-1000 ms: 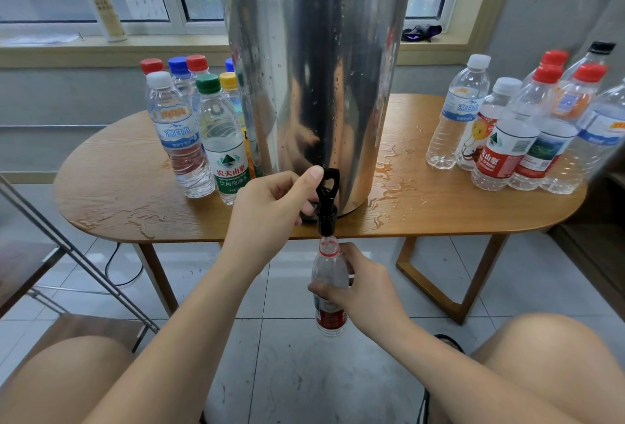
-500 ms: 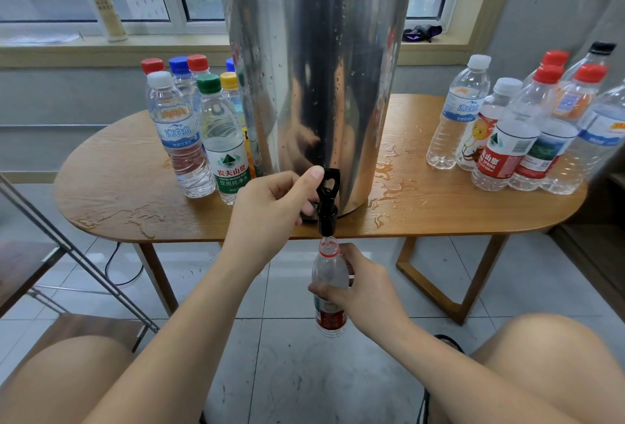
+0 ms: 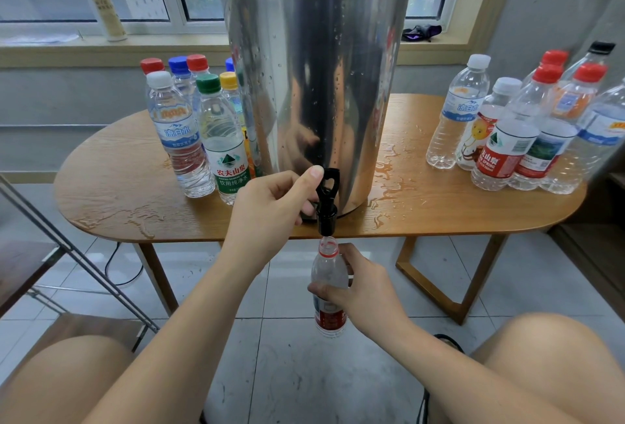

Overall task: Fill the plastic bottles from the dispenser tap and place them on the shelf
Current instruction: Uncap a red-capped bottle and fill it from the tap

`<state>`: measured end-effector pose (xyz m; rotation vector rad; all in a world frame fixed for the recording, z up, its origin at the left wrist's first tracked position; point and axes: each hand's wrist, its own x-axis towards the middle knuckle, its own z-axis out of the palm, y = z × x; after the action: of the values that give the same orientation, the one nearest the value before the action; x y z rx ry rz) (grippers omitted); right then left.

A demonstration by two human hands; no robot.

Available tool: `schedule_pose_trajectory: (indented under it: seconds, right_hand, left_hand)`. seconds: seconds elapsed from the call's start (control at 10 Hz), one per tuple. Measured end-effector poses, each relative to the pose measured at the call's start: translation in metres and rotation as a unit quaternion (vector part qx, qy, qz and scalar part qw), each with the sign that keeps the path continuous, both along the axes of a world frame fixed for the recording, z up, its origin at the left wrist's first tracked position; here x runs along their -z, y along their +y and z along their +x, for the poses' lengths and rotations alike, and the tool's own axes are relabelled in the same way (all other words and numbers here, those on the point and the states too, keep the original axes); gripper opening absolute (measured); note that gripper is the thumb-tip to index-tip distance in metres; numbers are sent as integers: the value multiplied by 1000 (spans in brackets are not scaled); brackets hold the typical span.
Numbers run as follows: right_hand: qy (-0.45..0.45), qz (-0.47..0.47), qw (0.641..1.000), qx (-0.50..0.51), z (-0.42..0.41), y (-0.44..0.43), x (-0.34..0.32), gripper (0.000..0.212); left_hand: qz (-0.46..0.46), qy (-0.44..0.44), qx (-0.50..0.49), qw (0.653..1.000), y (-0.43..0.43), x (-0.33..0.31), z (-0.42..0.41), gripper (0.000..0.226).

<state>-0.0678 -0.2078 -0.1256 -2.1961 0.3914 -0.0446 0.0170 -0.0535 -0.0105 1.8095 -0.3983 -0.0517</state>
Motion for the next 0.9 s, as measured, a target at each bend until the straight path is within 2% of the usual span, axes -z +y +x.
schedule_pose_trajectory:
  seconds: [0.9]
  right_hand:
    - [-10,-1,1000,0,2,-2,7,70]
  left_hand:
    - [1,-4,0,1000,0,0,-1,46]
